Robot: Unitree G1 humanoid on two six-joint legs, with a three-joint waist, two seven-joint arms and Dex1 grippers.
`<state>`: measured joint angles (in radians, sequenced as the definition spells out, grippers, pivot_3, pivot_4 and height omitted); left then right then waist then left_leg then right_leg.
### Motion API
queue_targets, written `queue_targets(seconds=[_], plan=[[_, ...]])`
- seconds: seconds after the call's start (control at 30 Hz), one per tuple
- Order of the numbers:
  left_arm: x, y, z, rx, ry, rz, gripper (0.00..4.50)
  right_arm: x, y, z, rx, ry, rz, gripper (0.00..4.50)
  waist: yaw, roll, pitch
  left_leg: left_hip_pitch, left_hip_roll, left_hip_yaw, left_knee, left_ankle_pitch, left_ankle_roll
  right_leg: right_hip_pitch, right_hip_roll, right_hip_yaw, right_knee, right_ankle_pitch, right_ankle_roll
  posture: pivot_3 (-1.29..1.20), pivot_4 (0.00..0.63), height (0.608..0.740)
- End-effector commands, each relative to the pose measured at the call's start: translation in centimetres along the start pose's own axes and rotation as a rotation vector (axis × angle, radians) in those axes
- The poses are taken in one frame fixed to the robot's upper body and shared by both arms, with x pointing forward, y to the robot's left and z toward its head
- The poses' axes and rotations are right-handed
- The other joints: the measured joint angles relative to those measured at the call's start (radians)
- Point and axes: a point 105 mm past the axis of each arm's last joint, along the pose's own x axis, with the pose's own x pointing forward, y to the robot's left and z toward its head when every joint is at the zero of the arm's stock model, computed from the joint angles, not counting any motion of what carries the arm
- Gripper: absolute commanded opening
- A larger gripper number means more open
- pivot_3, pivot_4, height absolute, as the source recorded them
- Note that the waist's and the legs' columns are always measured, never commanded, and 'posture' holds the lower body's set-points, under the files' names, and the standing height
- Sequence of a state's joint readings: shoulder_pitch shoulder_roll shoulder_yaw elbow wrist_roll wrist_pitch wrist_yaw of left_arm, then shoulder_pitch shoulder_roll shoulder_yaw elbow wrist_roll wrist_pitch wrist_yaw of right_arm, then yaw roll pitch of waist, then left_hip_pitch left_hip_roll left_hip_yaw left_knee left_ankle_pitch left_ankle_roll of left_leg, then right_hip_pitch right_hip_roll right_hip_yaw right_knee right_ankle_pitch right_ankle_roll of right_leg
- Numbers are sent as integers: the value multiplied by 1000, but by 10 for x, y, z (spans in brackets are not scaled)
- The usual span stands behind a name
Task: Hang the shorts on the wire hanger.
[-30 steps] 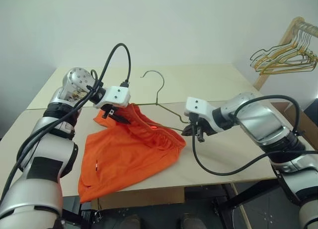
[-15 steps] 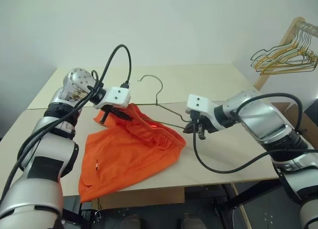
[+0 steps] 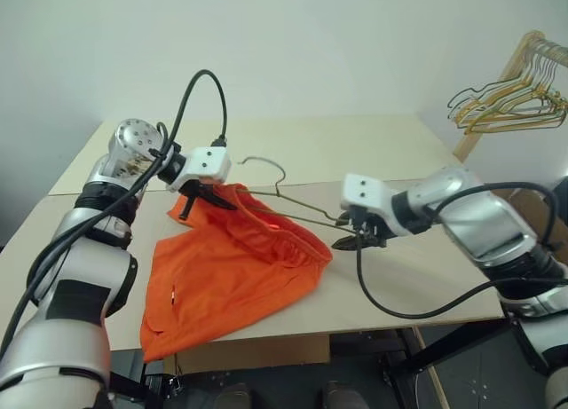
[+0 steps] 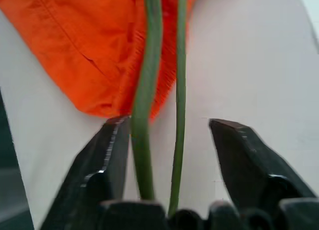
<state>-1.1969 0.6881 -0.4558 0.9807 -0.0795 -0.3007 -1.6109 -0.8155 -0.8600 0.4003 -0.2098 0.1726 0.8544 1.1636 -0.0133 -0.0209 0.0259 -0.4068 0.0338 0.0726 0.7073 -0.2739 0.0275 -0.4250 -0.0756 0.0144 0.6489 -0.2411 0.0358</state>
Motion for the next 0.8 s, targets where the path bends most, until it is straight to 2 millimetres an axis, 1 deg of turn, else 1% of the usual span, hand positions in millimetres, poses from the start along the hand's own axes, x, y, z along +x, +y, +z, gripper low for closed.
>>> queue_targets(seconds=[0.03,0.1,0.2,0.27,0.33,0.4,0.43,0.5,0.53,0.63,0.67,0.73,0.8], plan=[[-7,3,7,6,-26,22,16,-22,-8,8,5,-52,-87,4387,0,0,0,0,0,0,0,0,0,0,0,0,0,0,0,-15,0,740],[-7,2,6,-1,-26,21,16,-35,-13,5,47,-76,-133,4452,0,0,0,0,0,0,0,0,0,0,0,0,0,0,0,-16,0,740],[-7,-1,3,-14,-29,19,16,-64,-23,2,164,-169,-224,4452,2,0,0,0,0,0,0,0,0,0,0,0,0,0,0,-11,0,740],[-7,-2,3,-25,-33,20,16,-84,-25,0,253,-258,-256,4452,3,0,0,0,0,0,1,0,0,0,0,0,0,0,0,-13,0,740],[-7,-2,2,-36,-37,20,16,-97,-18,-8,294,-318,-263,4452,5,0,0,0,0,0,1,0,0,1,0,0,0,0,0,-14,0,740],[-8,-2,2,-48,-40,21,16,-101,-2,-22,338,-354,-234,4452,10,-1,0,0,0,-1,2,-1,1,2,0,-1,-1,0,0,-16,0,740],[-8,-2,2,-55,-44,23,16,-99,7,-30,364,-358,-213,4452,12,-1,-1,0,0,-1,2,-1,1,2,0,-1,-1,0,0,-18,0,740],[-9,0,4,-69,-55,27,16,-84,28,-51,420,-327,-170,4452,15,-1,-1,0,0,-1,3,-1,2,3,0,-1,-1,0,0,-22,0,740],[-9,1,5,-73,-58,29,16,-77,36,-57,445,-321,-150,4452,14,-1,-1,0,0,-1,4,-1,2,3,0,-1,0,0,1,-24,0,740],[-9,3,8,-77,-65,31,16,-43,60,-72,552,-355,-78,4452,6,-1,-1,1,0,-1,5,-1,2,3,0,1,1,1,1,-31,0,740],[-9,3,8,-78,-67,32,16,-28,64,-76,582,-364,-87,4452,0,-2,-1,2,0,-1,5,-1,2,4,1,1,1,2,2,-31,0,740],[-9,4,9,-81,-70,32,16,-3,65,-82,660,-386,-115,4452,-8,-2,-1,3,1,-2,5,-1,2,5,2,1,1,2,1,-35,0,740],[-10,4,10,-83,-69,33,16,24,66,-76,747,-451,-97,4452,-14,-2,-1,2,1,-2,4,-1,2,3,2,2,1,2,1,-40,0,740]])
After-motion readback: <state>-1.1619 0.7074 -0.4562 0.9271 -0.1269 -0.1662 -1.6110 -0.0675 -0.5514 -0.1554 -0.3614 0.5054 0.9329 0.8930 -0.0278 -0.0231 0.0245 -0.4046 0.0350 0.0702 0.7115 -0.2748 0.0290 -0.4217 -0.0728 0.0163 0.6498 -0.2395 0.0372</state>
